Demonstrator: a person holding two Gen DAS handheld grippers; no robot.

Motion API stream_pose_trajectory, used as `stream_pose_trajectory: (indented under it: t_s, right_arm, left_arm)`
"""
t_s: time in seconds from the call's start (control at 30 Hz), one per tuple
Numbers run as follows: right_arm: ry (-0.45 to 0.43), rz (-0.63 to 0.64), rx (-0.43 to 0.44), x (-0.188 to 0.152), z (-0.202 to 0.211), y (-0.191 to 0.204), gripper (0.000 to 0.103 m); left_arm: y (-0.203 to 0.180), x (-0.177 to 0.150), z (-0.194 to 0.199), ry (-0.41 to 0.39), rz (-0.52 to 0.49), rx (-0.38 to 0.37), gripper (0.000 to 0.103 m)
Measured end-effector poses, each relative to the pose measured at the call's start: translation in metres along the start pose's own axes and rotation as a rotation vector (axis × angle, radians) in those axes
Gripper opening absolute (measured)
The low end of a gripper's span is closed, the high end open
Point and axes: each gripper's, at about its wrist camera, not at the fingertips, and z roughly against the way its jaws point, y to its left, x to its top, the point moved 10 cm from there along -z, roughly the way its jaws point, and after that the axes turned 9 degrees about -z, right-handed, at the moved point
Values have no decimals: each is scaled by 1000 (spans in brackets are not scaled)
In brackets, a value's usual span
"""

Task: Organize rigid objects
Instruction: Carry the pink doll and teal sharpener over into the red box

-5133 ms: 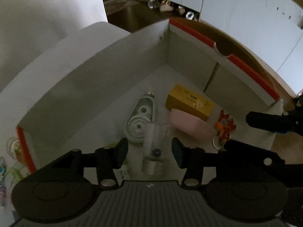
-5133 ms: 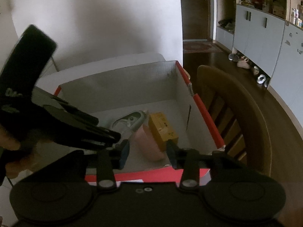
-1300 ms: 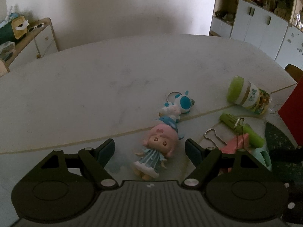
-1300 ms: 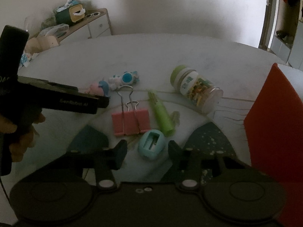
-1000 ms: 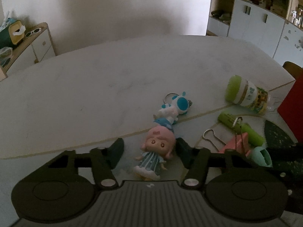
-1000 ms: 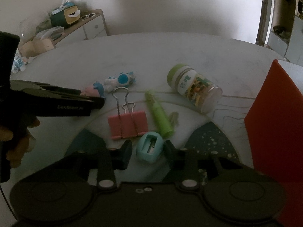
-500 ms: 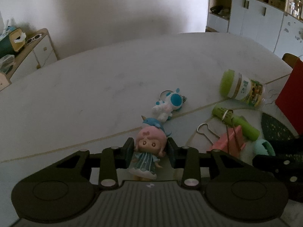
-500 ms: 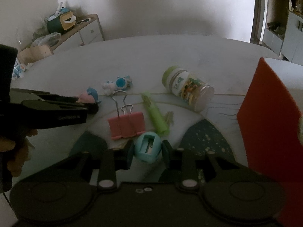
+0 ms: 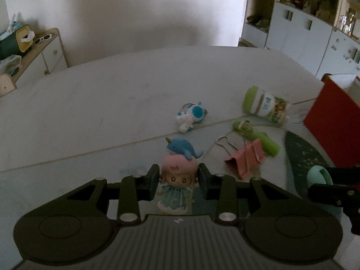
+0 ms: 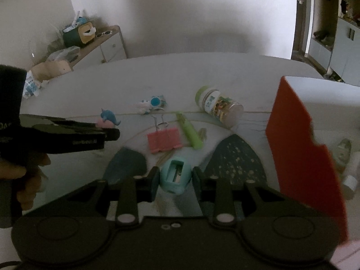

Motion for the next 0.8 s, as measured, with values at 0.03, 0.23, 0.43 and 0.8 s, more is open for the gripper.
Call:
stream_pose_trajectory:
  t_s: [0.03, 0.23, 0.43, 0.8]
  right_arm:
    - [-5, -1, -1, -1, 5, 0, 30]
    - [-36, -7, -15, -4, 36, 4, 30]
    - [-61, -5, -30, -6, 65, 6, 30]
    - [-125, 11, -48, 5, 111, -6, 30]
  left_arm:
    - [-1, -1, 5, -6, -4, -4, 35]
    - [-10, -4, 35, -38, -5, -52, 35]
    - [-27, 1, 69, -57, -28, -113, 35]
    - [-66, 25, 123, -104, -103, -201, 35]
